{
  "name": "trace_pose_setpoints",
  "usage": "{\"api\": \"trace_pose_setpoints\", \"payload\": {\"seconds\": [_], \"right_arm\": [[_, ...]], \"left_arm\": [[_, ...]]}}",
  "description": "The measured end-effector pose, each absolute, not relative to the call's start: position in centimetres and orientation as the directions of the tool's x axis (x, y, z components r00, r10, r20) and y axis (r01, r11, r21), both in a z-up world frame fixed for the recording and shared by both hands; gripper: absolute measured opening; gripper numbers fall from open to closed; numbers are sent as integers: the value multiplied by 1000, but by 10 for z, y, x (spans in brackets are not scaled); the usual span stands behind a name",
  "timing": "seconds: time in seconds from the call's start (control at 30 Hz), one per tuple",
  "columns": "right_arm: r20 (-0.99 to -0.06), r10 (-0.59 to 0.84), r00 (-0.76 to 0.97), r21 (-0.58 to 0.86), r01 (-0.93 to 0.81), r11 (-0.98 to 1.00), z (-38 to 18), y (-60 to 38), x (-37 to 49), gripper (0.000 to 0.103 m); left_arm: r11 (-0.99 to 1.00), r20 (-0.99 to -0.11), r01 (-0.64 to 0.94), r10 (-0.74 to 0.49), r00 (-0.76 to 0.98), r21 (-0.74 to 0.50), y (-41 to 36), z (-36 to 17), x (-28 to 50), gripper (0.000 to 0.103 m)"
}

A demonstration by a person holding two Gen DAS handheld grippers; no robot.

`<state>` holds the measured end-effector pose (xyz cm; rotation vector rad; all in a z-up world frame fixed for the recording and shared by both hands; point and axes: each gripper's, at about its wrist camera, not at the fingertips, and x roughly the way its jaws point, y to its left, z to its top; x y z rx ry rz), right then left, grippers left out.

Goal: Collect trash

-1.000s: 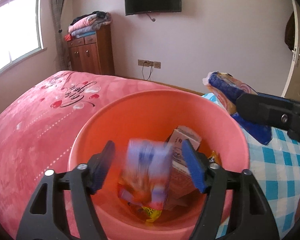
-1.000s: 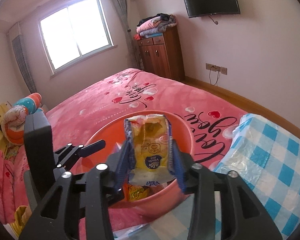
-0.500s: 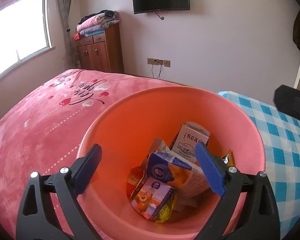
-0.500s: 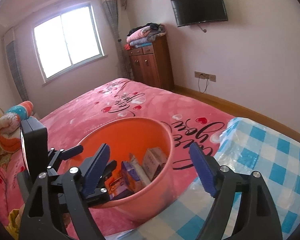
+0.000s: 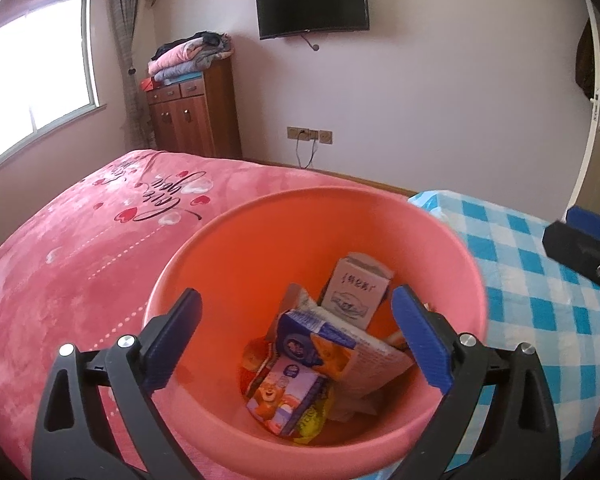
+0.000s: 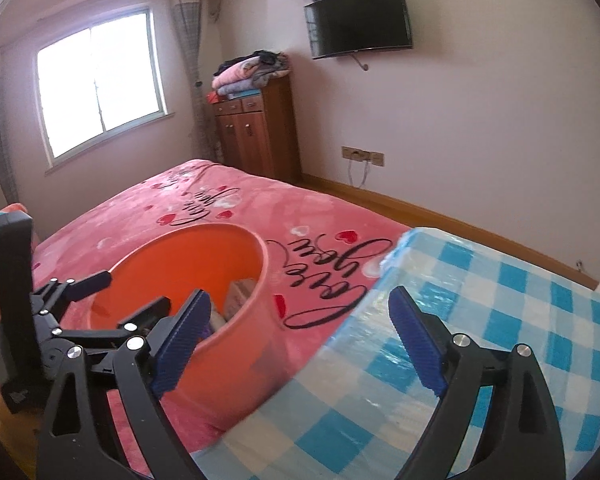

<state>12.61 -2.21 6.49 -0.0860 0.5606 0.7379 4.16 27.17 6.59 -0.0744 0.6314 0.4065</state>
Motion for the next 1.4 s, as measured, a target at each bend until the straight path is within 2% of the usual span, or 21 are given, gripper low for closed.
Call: {"api": "trace_pose_setpoints", "payload": {"seconds": [0.1,0.37,0.6,1.4], "right_arm": [[-514,592,621,113,-635,764,62,-33,127,94],[-518,525,675,80,-574,815,56,-69,122,94],[-522,471,711,73,-513,855,49,-107,114,94],[-491,244,836,64,-245,967,39,-251,68,94]], "left_arm": [[922,-579,-383,342,740,55,264,71,41,96],[942,-554,-336,293,779,26,238,81,40,97],[956,-528,-289,274,804,56,201,86,41,99],[995,-516,-92,104,850,48,84,88,38,99]]}}
